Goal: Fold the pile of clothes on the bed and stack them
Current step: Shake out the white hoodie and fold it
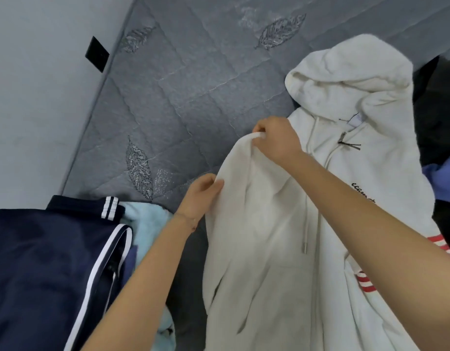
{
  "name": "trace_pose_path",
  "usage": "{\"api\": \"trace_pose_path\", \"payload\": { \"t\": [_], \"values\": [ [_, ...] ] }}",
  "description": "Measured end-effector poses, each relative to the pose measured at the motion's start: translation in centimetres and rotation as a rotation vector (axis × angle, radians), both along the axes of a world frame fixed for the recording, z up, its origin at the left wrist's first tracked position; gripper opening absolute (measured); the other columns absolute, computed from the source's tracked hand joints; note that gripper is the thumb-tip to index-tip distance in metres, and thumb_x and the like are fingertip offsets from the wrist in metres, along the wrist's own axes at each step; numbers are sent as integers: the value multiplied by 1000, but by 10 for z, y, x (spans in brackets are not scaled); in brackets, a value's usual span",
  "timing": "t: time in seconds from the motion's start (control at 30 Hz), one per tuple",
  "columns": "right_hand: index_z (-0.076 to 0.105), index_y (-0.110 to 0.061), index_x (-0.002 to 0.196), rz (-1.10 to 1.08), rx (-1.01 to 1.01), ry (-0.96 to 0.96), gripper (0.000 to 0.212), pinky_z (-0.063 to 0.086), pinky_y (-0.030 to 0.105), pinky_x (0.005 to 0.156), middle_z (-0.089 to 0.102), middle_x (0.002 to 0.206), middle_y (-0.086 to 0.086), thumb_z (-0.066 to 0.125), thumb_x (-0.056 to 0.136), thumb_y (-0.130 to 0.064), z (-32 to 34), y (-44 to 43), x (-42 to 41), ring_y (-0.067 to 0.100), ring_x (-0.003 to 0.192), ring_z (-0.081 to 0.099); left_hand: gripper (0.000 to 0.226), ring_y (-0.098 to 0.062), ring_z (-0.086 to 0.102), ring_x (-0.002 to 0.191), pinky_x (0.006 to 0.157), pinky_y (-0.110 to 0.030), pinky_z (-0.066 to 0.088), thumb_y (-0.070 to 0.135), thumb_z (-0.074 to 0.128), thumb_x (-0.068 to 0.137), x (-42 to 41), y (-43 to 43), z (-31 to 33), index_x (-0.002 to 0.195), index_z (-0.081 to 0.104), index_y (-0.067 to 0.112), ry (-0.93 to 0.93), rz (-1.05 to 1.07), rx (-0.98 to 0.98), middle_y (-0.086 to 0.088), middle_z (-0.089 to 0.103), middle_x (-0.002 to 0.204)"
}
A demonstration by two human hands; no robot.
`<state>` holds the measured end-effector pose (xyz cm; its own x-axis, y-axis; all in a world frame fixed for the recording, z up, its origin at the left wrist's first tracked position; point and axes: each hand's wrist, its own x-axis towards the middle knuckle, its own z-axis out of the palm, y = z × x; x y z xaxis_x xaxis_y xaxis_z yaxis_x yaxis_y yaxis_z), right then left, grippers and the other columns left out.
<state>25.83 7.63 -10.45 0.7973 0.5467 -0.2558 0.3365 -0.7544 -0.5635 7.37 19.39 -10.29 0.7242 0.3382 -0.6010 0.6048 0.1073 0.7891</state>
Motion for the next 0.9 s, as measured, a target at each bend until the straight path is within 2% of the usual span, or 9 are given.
{"api": "trace_pose_path", "payload": {
  "t": [0.1,0.2,0.27,0.33,0.47,0.57,0.7,0.77,0.9],
  "values": [
    [62,-22,120,424,27,52,42,30,29,103,60,123,-2,66,79,-14,16,20,-3,21,119,48,25,-12,38,65,59,-27,31,24,57,87,20,27,17,71,52,5,-100,-116,300,-4,45,68],
    [58,-21,127,572,75,193,42,31,14,92,59,122,-9,66,86,-19,35,43,-15,8,112,49,20,-9,35,58,57,-28,29,22,58,84,40,49,33,68,55,11,-132,-254,459,0,43,59],
    [66,-20,108,481,124,276,22,38,11,71,63,100,-11,67,87,-22,42,51,-17,3,88,54,19,-5,35,54,55,-22,29,14,60,89,48,61,43,71,60,8,-112,-303,551,2,43,57],
    [65,-18,86,363,171,298,8,35,12,58,58,76,-11,70,84,-25,48,54,-13,1,69,49,17,-9,43,61,56,-20,34,17,63,89,53,70,48,74,63,8,-91,-268,493,-1,52,64],
    [63,-14,76,144,302,263,13,36,21,65,61,75,1,73,82,-19,44,55,-3,8,68,49,35,-16,47,70,65,-29,43,41,69,81,53,89,43,80,56,9,141,-356,216,-6,51,76],
    [60,-13,76,-94,360,274,13,35,19,63,53,68,-7,70,83,-14,33,50,4,4,64,45,31,-17,59,98,96,-36,47,31,64,89,46,103,24,107,65,6,300,-577,121,-7,65,109],
    [59,-12,76,-346,360,300,12,37,20,66,52,69,-10,67,85,-13,17,39,6,2,64,46,47,-22,47,125,110,-39,34,21,58,94,36,111,6,136,44,7,437,-850,150,-8,50,138],
    [62,-9,80,-389,294,293,8,37,24,69,56,73,-4,65,87,-13,7,38,3,7,68,49,38,-23,49,121,105,-35,38,19,54,96,39,119,10,130,47,6,350,-770,189,-8,52,132],
    [64,-11,88,-382,160,235,7,34,23,70,60,86,1,58,89,-14,1,47,0,14,85,52,13,-10,51,74,60,-14,40,22,56,95,52,156,38,90,55,10,123,-451,308,-2,56,85]
  ]
}}
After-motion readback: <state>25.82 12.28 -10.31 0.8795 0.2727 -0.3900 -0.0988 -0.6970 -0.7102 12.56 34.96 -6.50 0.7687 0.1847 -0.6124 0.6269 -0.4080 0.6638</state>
